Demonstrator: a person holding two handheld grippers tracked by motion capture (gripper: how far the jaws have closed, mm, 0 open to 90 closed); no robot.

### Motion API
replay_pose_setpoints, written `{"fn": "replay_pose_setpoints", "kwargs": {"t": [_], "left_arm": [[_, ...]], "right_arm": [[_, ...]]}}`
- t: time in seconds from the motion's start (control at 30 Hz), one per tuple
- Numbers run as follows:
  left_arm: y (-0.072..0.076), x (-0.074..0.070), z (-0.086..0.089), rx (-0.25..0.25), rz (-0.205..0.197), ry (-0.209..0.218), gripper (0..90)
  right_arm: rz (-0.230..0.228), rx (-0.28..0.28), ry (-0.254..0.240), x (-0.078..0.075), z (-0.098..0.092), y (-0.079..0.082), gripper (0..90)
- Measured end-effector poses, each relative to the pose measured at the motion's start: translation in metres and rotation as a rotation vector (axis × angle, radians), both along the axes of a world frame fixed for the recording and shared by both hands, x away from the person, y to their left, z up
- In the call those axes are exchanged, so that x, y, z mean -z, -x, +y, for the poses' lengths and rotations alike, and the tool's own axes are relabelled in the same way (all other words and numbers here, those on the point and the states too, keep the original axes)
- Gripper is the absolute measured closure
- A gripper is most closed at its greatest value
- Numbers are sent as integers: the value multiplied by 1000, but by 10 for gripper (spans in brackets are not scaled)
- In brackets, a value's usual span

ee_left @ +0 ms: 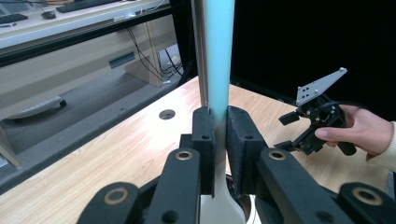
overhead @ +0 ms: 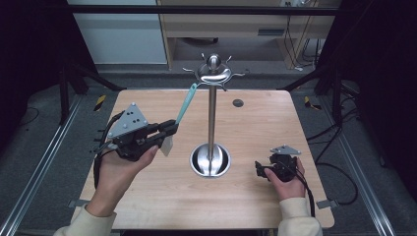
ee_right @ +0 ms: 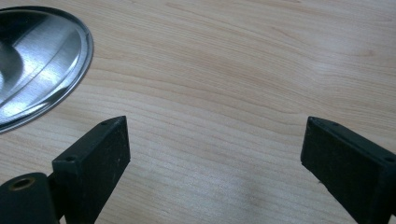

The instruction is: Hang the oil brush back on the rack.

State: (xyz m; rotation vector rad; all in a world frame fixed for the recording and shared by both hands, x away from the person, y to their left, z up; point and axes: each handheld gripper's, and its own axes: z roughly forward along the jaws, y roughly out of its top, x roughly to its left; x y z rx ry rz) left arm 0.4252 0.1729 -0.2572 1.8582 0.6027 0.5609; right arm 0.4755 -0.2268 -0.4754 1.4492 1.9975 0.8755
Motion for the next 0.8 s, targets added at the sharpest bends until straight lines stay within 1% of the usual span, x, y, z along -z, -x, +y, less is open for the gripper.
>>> {"fn": "replay_pose_setpoints", "kwargs": {"t": [0.3, 0.8], "left_arm": [[-8, 3, -8, -2, 20, -5, 819], [-17, 8, -16, 2, 39, -7, 820]], "right_arm": [[0, -1, -2, 0, 0, 0, 88], [-5, -4, 1, -1, -1, 0, 87]]}}
